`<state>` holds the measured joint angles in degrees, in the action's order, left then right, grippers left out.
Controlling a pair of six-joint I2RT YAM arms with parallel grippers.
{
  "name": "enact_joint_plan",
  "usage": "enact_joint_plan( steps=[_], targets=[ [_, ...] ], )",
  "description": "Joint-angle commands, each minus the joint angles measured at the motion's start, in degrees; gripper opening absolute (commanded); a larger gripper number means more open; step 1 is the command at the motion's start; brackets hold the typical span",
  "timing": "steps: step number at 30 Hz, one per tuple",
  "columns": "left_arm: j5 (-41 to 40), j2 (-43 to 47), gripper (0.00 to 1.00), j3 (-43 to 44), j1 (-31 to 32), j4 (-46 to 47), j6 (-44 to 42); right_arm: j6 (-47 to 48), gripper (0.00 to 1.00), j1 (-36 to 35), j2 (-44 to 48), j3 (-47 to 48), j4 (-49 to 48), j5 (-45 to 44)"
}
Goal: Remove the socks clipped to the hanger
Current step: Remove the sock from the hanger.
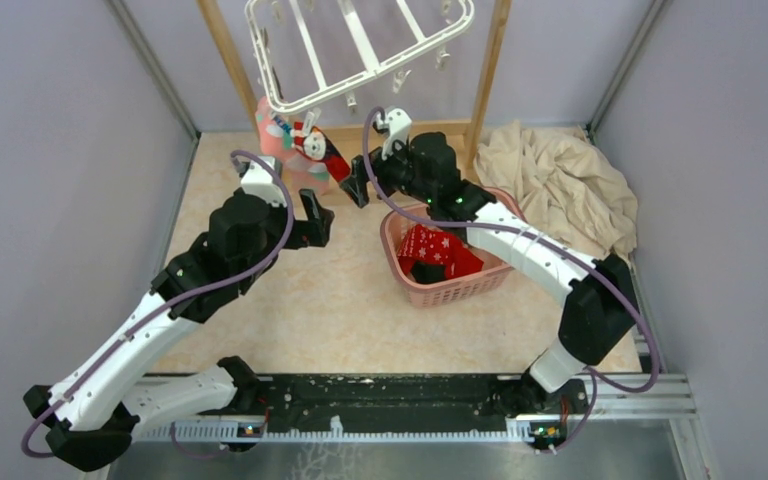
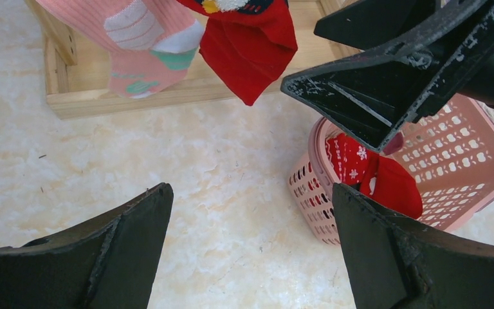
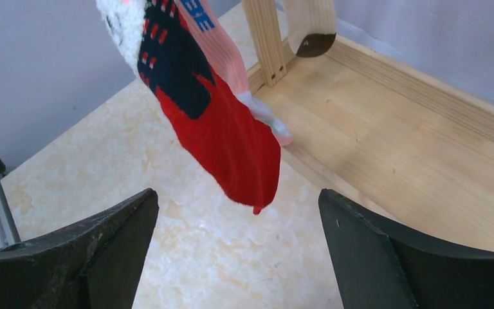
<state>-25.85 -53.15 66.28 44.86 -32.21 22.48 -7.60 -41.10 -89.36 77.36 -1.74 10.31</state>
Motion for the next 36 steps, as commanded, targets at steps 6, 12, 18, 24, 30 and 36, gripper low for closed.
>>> enact_joint_plan(
  steps=[6,12,18,24,30,36],
  targets=[
    [0.7,0.18,0.99,0.65,-0.3,0.15,0.37,-1.13,0.95,-0.12,-5.22,9.14,-3.68,0.77],
    [0.64,-0.29,0.99,1.14,-0.25,-0.39,0.46,-1.28,0.87,-0.21,-9.35,12.41,-2.92,1.55],
    [0.49,-0.27,0.99,1.38,-0.28,-0.66,0.46,-1.24,0.69,-0.56,-10.88,14.22,-1.62,1.0],
    [0.71,-0.55,0.99,1.39,-0.29,-0.54,0.46,-0.57,0.5,-0.56,-8.93,12.94,-1.03,-0.44],
    [0.8,-0.78,0.99,1.39,-0.3,-0.33,0.37,1.09,0.39,-0.55,-5.1,10.71,0.26,-3.07],
    [1.05,-1.13,0.99,1.65,-0.24,-0.31,0.11,2.55,0.3,-0.32,-0.82,7.42,1.2,-6.09]
  ],
)
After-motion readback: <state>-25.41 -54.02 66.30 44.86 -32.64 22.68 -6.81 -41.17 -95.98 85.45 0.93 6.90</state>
